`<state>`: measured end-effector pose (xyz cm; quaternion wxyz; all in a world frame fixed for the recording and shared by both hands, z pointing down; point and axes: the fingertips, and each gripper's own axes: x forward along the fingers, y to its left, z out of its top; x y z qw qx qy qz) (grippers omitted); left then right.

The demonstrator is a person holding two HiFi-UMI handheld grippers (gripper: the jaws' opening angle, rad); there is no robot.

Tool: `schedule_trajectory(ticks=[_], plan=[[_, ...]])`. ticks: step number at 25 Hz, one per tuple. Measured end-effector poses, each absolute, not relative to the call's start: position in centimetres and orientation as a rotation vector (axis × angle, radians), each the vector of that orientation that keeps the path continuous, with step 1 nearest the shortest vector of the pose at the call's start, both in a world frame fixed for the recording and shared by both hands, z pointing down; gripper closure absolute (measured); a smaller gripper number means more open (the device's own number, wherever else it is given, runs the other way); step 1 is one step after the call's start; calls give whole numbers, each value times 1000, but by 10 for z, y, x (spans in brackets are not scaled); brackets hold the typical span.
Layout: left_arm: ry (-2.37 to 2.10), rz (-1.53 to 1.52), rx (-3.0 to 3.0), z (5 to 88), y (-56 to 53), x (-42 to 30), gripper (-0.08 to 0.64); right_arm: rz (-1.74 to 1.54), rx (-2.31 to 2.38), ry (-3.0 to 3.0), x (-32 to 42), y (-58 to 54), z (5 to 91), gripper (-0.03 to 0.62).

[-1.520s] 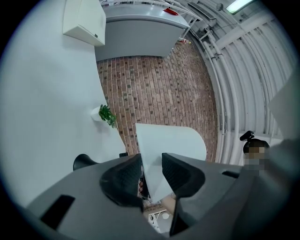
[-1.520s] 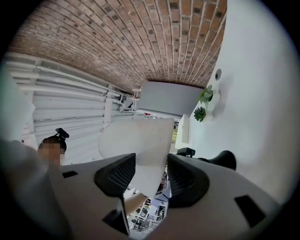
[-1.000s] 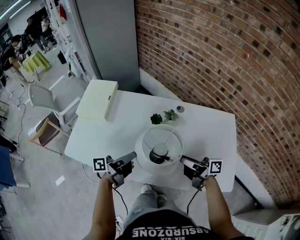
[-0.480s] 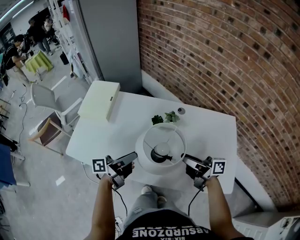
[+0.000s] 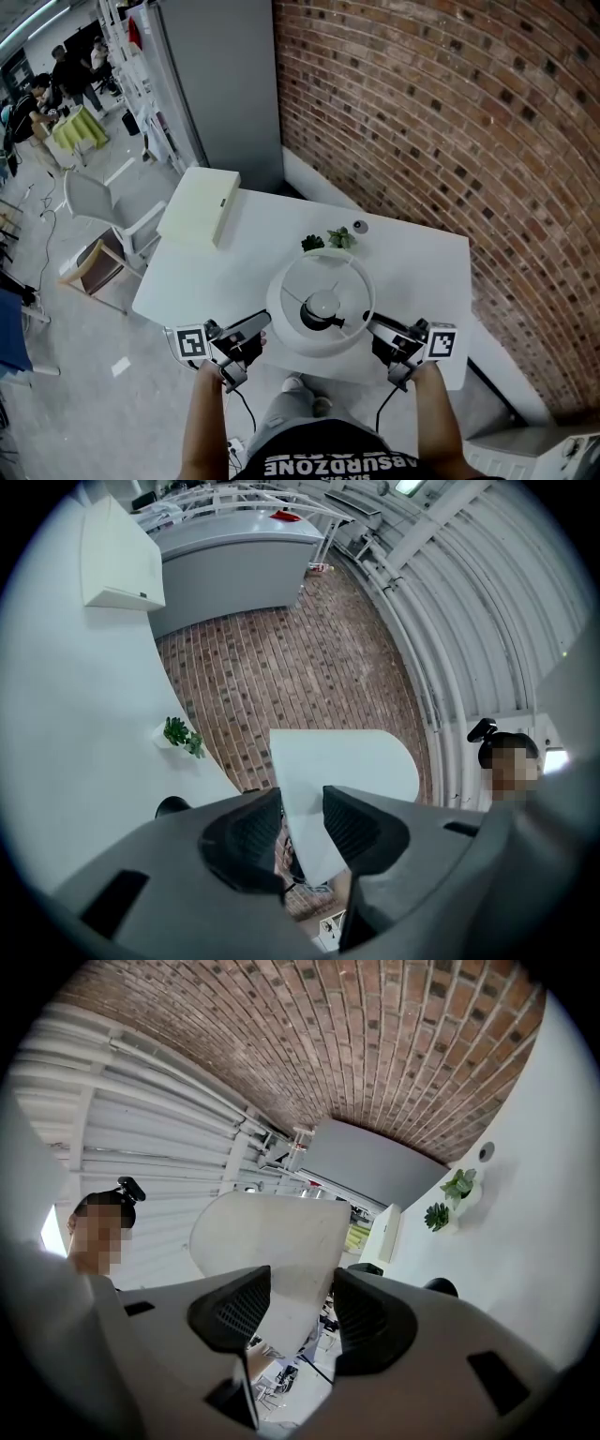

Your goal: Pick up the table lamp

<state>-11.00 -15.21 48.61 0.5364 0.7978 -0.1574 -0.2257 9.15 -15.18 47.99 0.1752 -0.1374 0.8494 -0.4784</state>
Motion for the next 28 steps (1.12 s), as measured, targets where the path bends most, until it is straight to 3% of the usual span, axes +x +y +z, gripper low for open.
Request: schedule_trajectory(ticks=[28], plan=[[-454,-647,1962,431,-109,-101,425,-1228,-324,2405,102,-113,427,385]])
